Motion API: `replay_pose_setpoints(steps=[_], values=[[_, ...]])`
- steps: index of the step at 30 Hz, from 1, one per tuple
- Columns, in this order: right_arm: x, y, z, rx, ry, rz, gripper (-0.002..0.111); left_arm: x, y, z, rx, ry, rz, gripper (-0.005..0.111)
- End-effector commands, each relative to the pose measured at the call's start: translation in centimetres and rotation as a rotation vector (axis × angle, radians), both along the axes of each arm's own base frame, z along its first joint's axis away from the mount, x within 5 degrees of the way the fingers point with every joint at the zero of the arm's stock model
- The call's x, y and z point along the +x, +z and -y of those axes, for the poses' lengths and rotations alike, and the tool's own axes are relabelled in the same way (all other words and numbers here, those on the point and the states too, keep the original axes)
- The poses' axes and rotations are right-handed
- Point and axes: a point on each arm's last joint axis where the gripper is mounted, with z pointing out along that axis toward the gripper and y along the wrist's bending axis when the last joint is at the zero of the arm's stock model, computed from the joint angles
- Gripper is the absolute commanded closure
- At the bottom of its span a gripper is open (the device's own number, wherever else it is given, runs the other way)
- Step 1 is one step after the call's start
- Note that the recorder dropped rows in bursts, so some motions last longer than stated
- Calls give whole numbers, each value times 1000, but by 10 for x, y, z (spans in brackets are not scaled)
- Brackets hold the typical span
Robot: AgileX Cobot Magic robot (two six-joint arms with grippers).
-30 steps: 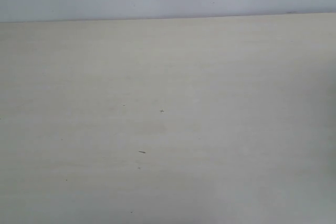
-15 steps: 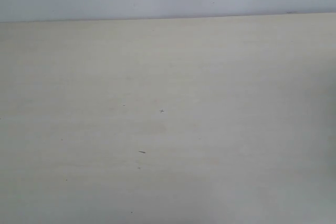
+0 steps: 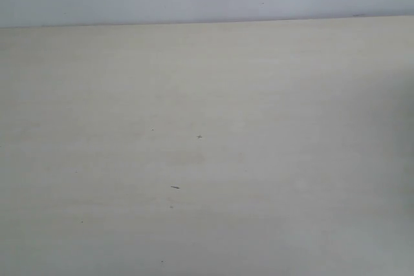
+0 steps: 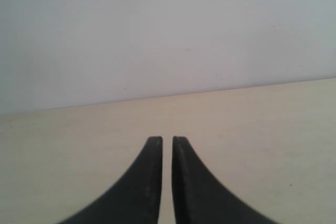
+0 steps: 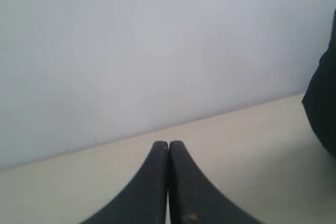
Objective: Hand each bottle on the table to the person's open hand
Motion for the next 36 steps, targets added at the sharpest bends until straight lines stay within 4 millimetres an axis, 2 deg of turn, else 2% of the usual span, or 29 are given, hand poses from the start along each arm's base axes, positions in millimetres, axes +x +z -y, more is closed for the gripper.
replay_pose_setpoints(steps=[1,10,36], values=[[-5,0,-1,-89,-3,26,108,0,-1,0,-5,1,2,97],[-4,-3,-6,-142,84,-2,108,0,-1,0,-5,1,2,97],[-4,-4,-6,-138,89,-14,108,0,-1,0,-3,0,2,97]])
